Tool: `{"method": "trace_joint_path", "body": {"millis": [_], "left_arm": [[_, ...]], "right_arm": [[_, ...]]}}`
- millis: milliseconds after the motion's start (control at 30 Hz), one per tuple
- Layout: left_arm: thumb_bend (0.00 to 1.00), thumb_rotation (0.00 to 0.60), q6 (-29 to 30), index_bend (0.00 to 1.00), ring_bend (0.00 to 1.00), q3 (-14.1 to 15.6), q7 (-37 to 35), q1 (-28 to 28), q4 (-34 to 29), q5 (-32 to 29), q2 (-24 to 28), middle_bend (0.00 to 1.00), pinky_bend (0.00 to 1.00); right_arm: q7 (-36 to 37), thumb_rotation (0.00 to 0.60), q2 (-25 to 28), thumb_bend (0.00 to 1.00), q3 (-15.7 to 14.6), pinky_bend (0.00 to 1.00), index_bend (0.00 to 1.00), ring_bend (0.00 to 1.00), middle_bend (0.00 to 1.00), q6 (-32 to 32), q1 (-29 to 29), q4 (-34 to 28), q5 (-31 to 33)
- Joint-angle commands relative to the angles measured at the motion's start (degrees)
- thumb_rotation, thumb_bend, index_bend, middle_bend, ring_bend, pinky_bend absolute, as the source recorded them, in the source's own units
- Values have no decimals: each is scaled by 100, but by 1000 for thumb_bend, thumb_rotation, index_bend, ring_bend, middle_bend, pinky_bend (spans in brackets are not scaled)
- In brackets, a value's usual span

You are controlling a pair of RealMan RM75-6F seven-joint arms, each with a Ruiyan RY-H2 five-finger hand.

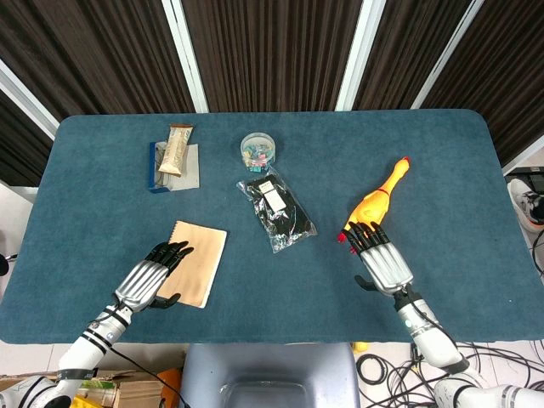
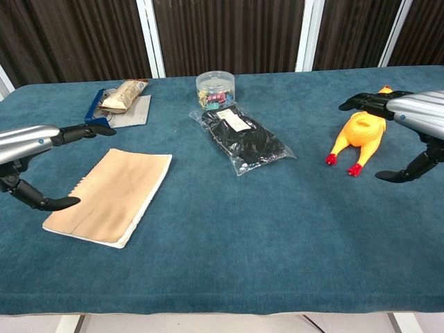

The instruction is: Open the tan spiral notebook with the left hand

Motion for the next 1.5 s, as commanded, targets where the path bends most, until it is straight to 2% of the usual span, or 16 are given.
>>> {"method": "trace_joint_path", "body": {"millis": [33, 233, 367, 467, 600, 733, 900, 1267, 1500], "left_arm": [[314, 600, -39, 0, 0, 22, 49, -5, -97, -33, -21, 0, 46], [314, 600, 4, 0, 0, 216, 91, 43, -156, 291, -151, 0, 47], [346, 600, 437, 0, 0, 548, 318, 303, -98, 860, -197, 2, 50], [374, 600, 804, 28, 12, 676, 434, 514, 327, 1190, -536, 37, 67], [371, 600, 1062, 96, 30, 653, 831, 698, 958, 1303, -1114, 73, 72], [344, 600, 1067, 98, 53, 553, 1116, 778, 1451, 1188, -1632, 100, 77], [315, 600, 1111, 98, 65, 441, 1257, 834, 1832, 1095, -2055, 113, 82], [309, 600, 1209, 98, 90, 198, 1238, 822, 2450, 1014, -2746, 138, 91], [309, 600, 1183, 82, 91, 144, 1371, 818, 2699, 929, -2956, 141, 92]], "right_arm": [[0, 600, 64, 185, -44, 0, 0, 0, 0, 58, -13, -58, -25], [148, 600, 342, 185, -251, 0, 0, 0, 0, 386, -203, -229, -291], [629, 600, 723, 186, -616, 0, 0, 0, 0, 890, -589, -233, -799], [1139, 600, 928, 185, -910, 0, 0, 0, 0, 1392, -958, -26, -1188], [1926, 600, 1044, 185, -1123, 0, 0, 0, 0, 1882, -1352, 357, -1376], [2491, 600, 1084, 184, -1149, 0, 0, 0, 0, 1996, -1527, 713, -1306], [2722, 600, 1078, 184, -1146, 0, 0, 0, 0, 1907, -1566, 925, -1268], [2872, 600, 1079, 185, -1078, 0, 0, 0, 0, 1747, -1573, 1020, -1231], [2926, 600, 1120, 184, -1036, 0, 0, 0, 0, 1738, -1597, 1006, -1229]]}}
